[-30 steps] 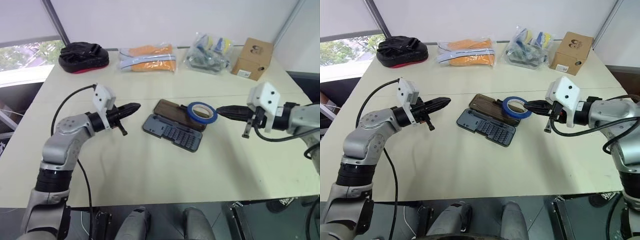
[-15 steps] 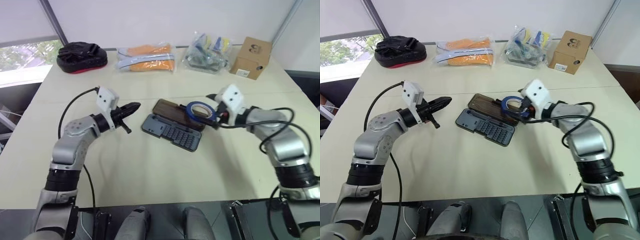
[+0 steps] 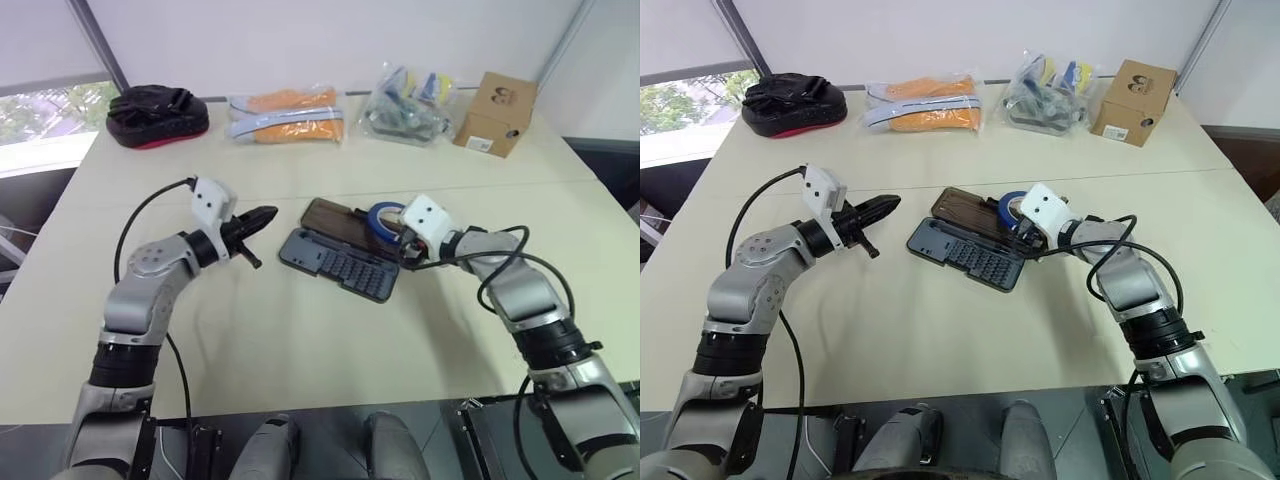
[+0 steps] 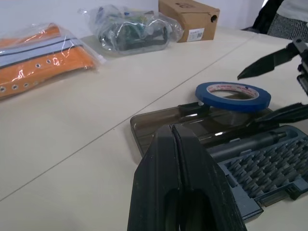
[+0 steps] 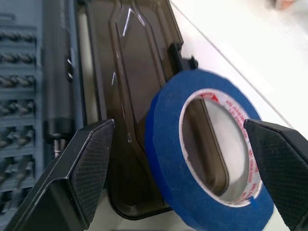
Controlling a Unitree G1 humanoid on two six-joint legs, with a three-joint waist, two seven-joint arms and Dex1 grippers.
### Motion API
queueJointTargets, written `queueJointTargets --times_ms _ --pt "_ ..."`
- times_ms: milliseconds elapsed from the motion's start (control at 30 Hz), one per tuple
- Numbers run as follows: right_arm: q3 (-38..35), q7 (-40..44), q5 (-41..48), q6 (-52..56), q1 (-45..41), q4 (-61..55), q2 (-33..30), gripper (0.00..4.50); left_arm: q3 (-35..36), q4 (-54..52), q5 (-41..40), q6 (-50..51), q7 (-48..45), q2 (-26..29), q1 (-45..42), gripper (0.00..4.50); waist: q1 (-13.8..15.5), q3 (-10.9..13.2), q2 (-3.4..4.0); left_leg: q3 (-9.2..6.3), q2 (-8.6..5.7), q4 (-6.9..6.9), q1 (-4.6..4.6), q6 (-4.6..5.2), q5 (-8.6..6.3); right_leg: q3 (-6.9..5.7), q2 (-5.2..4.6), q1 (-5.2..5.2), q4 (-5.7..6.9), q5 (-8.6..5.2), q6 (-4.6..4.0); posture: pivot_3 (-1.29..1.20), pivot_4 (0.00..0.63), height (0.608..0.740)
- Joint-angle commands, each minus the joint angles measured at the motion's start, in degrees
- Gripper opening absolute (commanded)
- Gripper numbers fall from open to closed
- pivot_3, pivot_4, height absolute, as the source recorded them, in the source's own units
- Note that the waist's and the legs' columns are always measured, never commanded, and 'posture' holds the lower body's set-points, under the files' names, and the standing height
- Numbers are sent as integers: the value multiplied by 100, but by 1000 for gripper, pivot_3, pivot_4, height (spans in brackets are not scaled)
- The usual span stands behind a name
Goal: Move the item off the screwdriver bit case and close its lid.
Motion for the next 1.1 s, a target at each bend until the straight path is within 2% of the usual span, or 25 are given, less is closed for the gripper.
queueJointTargets --times_ms 33,367,467,633,667,700,967,1100 --pt "-33 -152 -245 -219 -238 162 65 4466 81 -299 26 -114 70 18 63 0 -1 0 0 0 0 0 0 0 0 0 0 0 0 0 0 0 150 740" --pt "39 -250 -588 -337 -318 737 210 4466 55 -458 75 -119 229 12 191 0 3 -1 1 0 0 0 0 0 0 1 0 0 0 0 0 0 150 740" --pt "30 -244 -629 -328 -321 805 248 3576 60 -488 81 -109 250 11 213 0 0 -1 1 1 0 1 0 0 0 1 0 0 0 0 0 0 150 740" --pt "69 -149 -696 -402 -293 804 241 972 90 -517 124 -114 282 13 242 0 3 -1 0 1 0 1 0 -1 0 1 0 0 0 0 0 0 150 740" --pt "72 -135 -705 -414 -281 790 242 581 94 -517 131 -120 290 14 241 0 3 -1 1 0 0 1 0 -1 0 1 0 0 0 0 0 0 150 740" --pt "72 -127 -717 -424 -271 777 245 416 98 -514 133 -122 298 15 239 0 2 -1 1 1 0 1 0 -1 0 1 0 0 0 0 0 0 150 740" --pt "-188 -391 -926 -514 -251 273 114 416 81 -499 157 -147 325 20 235 0 0 -1 1 1 0 0 0 -1 0 1 0 -1 0 0 0 0 150 740" --pt "-971 -1073 -881 -181 -376 -166 46 416 66 -507 161 -147 341 -1 241 0 21 -1 1 2 0 0 -2 -1 0 3 -1 -3 1 0 0 0 150 740"
